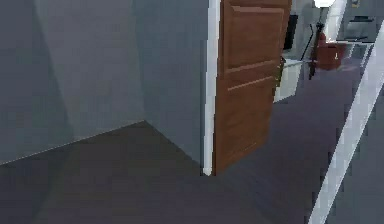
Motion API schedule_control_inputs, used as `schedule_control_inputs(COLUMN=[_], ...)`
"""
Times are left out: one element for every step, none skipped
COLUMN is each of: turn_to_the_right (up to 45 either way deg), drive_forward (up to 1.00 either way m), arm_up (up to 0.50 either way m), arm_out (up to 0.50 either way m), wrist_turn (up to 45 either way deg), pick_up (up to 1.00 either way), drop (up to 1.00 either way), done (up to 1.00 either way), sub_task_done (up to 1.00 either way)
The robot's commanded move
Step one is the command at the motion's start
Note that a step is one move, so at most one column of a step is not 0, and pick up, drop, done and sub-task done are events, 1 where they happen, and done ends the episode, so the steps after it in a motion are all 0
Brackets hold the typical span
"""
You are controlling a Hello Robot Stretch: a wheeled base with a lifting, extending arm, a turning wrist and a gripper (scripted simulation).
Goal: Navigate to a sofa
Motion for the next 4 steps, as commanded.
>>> schedule_control_inputs(turn_to_the_right=[18.0, 0.0, 0.0, 30.0], drive_forward=[0.0, 1.0, 0.1, 0.0], arm_up=[0.0, 0.0, 0.0, 0.0], arm_out=[0.0, 0.0, 0.0, 0.0], wrist_turn=[0.0, 0.0, 0.0, 0.0], pick_up=[0.0, 0.0, 0.0, 0.0], drop=[0.0, 0.0, 0.0, 0.0], done=[0.0, 0.0, 0.0, 0.0], sub_task_done=[0.0, 0.0, 0.0, 0.0])
